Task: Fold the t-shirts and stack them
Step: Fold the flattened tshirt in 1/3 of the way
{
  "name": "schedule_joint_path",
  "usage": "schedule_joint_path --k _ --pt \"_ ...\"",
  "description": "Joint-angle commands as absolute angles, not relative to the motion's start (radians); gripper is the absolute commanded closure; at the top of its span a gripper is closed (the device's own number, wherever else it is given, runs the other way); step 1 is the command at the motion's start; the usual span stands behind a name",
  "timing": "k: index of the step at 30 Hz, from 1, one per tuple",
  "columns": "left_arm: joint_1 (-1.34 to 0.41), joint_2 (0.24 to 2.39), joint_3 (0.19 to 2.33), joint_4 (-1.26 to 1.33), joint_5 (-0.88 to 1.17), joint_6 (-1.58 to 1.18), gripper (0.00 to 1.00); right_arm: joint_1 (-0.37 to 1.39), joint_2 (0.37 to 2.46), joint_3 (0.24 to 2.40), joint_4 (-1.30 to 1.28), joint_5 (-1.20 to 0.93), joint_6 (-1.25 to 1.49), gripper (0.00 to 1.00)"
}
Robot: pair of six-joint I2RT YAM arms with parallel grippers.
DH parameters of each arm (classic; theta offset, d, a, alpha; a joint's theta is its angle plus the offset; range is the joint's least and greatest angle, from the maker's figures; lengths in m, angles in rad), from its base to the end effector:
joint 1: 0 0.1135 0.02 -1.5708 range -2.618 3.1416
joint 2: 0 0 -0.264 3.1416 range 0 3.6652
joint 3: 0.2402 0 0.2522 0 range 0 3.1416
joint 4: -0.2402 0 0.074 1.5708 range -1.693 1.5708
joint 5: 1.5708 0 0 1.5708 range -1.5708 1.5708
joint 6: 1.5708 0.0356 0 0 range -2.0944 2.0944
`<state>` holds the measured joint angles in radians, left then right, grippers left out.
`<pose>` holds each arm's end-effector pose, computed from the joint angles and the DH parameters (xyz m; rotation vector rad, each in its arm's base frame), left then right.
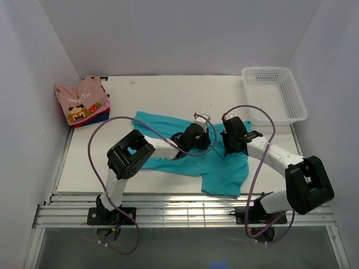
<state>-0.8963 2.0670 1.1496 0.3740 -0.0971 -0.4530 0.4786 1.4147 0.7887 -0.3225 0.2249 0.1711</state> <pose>0.2749 -0.3383 0.1310 0.4230 2.1504 -0.6890 0.2486 0.1201 0.1911 -0.2912 2.4679 -0.0109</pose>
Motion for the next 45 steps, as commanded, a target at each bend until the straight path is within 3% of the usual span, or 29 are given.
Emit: schedule_joint_path --k 1,8,19,20,24,32,35,45 --pt "-0.894 1.968 1.135 0.382 -0.117 -0.446 0.73 0.489 1.304 0.841 -0.498 0.319 0.210 0.92" --pt "-0.894 1.944 1.120 0.382 -0.117 -0.439 0.73 0.491 1.195 0.830 -0.681 0.370 0.310 0.92" --pt "-0.894 1.821 1.003 0.387 -0.153 -0.425 0.73 0.502 1.239 0.844 -0.810 0.408 0.428 0.91" --pt "-0.896 1.812 0.997 0.388 -0.149 -0.426 0.73 0.503 1.241 0.845 -0.821 0.413 0.436 0.90" --pt "-0.896 1.787 1.000 0.403 -0.082 -0.465 0.73 0.526 1.218 0.859 -0.861 0.457 0.463 0.68" --pt "-0.974 1.818 1.064 0.466 -0.002 -0.502 0.70 0.537 1.088 0.809 -0.647 0.391 0.394 0.61" --pt "-1.005 1.873 1.103 0.465 -0.006 -0.476 0.59 0.538 1.048 0.737 -0.492 0.318 0.367 0.60" --pt "-1.069 2.020 1.219 0.414 -0.144 -0.361 0.51 0.537 1.160 0.663 -0.311 0.227 0.356 0.64"
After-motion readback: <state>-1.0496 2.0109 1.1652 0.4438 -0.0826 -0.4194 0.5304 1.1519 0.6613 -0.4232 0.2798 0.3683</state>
